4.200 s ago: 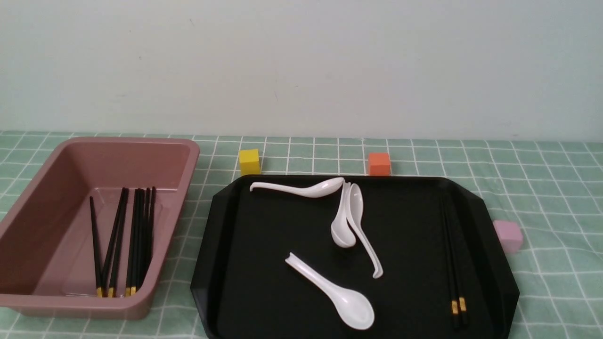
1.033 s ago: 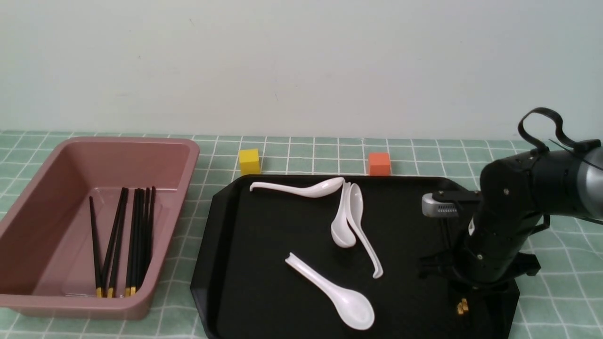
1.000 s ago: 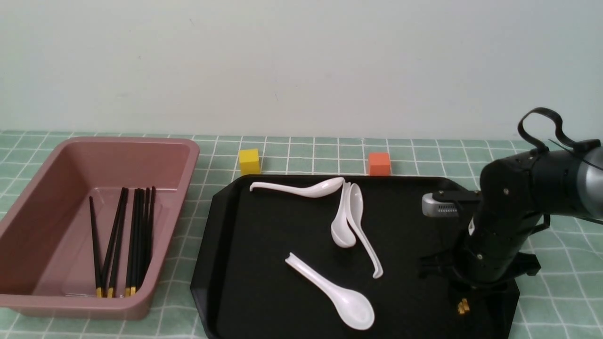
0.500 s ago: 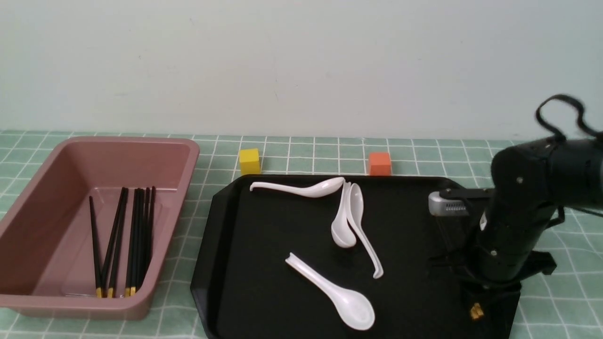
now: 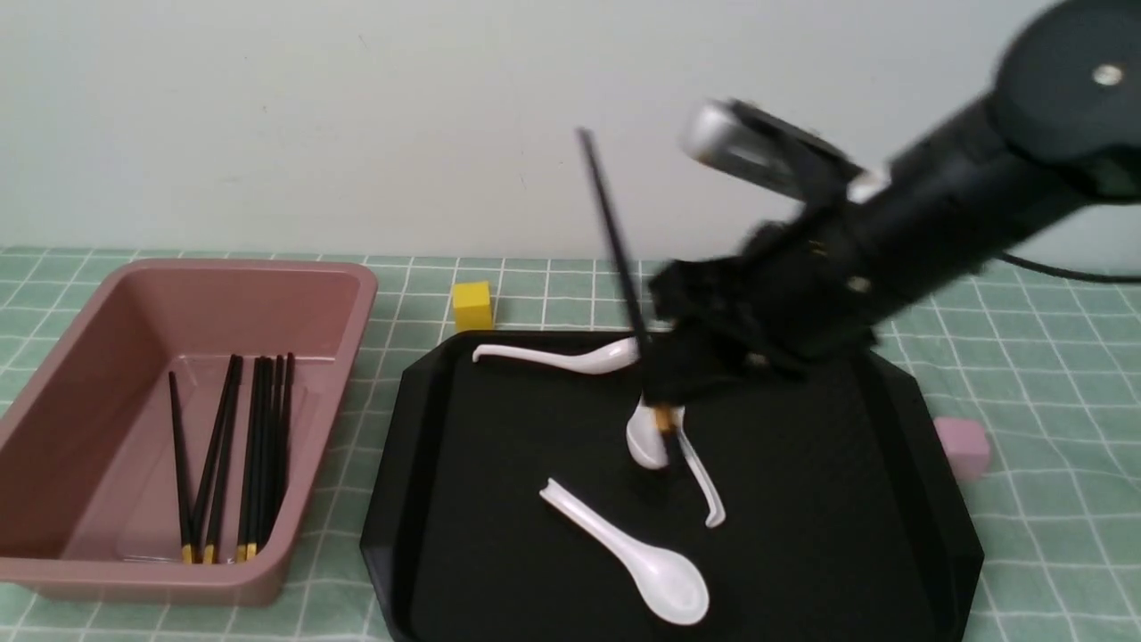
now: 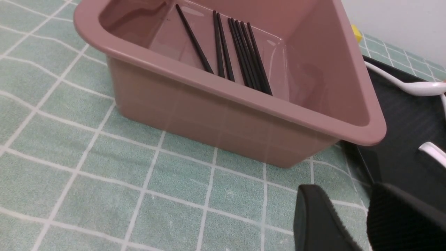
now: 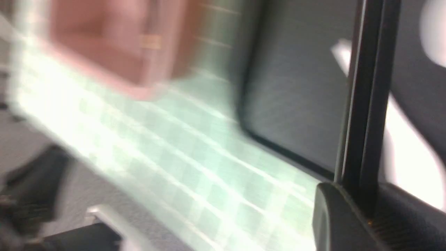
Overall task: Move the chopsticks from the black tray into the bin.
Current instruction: Use the right arm to put the chopsticks into the lunch box
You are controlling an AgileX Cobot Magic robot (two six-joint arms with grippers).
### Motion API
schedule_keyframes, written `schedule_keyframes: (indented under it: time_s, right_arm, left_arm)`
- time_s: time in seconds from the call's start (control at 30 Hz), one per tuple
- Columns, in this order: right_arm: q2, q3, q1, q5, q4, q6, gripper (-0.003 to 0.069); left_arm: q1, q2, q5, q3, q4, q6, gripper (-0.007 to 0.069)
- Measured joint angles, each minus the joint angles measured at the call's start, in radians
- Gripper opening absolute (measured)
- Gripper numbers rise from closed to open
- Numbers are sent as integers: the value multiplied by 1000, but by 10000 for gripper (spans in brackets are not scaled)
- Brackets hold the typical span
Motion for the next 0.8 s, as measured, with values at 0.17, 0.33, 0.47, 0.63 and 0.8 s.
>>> schedule_keyframes:
  time_s: [0.17, 0.33, 0.47, 0.63, 0.8]
  right_arm:
    - [181, -180, 162, -59, 17, -5, 147]
    - [390, -394, 269, -126, 58, -5, 147]
    - [552, -552, 319, -263, 122, -10, 147]
    - [683, -652, 339, -430, 145, -11, 147]
    - [752, -663, 340, -488, 148, -46, 147]
  left_arm:
    - [0, 0, 0, 0, 0, 0, 239]
    - [0, 0, 0, 0, 0, 0, 239]
    - [0, 0, 0, 0, 0, 0, 239]
    - [0, 0, 0, 0, 0, 0, 239]
    - [0, 0, 0, 0, 0, 0, 239]
